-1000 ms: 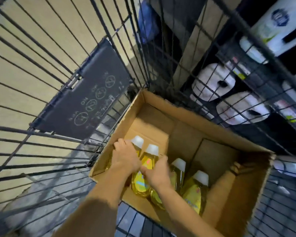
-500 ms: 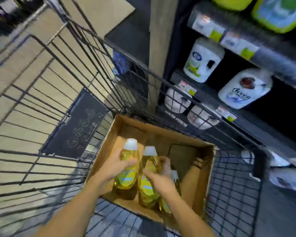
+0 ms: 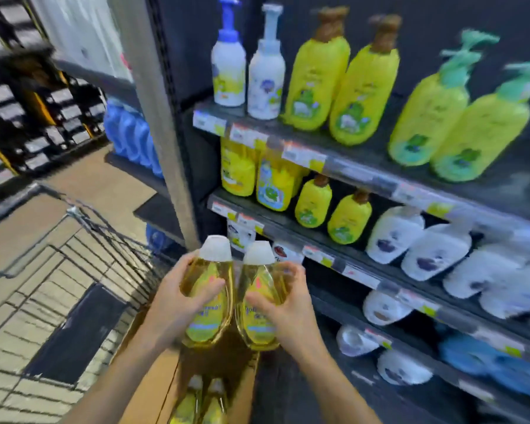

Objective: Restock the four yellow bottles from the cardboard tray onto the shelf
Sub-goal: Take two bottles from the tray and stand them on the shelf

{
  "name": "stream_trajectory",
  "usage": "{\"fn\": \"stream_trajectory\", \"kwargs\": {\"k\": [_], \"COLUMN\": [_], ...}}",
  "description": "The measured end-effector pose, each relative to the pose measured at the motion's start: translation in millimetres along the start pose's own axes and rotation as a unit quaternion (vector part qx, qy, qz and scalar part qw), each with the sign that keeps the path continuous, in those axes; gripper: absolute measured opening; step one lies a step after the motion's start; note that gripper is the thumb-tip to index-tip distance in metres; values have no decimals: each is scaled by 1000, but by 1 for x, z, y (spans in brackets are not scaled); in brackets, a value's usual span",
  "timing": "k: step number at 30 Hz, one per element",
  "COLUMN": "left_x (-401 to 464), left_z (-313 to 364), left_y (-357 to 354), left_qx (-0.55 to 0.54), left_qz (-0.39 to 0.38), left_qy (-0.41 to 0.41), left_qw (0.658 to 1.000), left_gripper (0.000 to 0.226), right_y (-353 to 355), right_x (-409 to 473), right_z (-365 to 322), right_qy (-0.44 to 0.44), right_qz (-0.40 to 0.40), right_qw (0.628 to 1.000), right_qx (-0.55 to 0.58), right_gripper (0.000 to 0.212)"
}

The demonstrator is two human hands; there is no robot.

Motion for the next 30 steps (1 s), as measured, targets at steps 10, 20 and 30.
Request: {"fn": "stream_trajectory", "kwargs": {"k": [10, 20, 30], "left_x": [-22, -48, -61], "left_z": [251, 345, 365], "left_y": [-99, -202, -257], "left_qx": [-45, -35, -77], "left_qz": [-47, -164, -239], "left_qy": [-193, -259, -288], "left_qw": [979, 951, 924], "left_gripper": [63, 61, 82], "right_y": [213, 325, 388], "right_x": [-12, -70, -98], "right_z": [-158, -185, -180], "right_qy": [126, 126, 102], "right_qz": [135, 281, 345], "right_qw": [983, 951, 932], "right_qx": [-15, -6, -36], "right_gripper": [54, 58, 59]}}
Point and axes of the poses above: each hand's wrist, its own x-axis towards the middle knuckle, its own y-axis out of the back of the hand, z = x × y, the point moved 9 cm from there along x, towards the middle knuckle, and after that the axes turned 6 degrees about y, right-handed, at the moved point
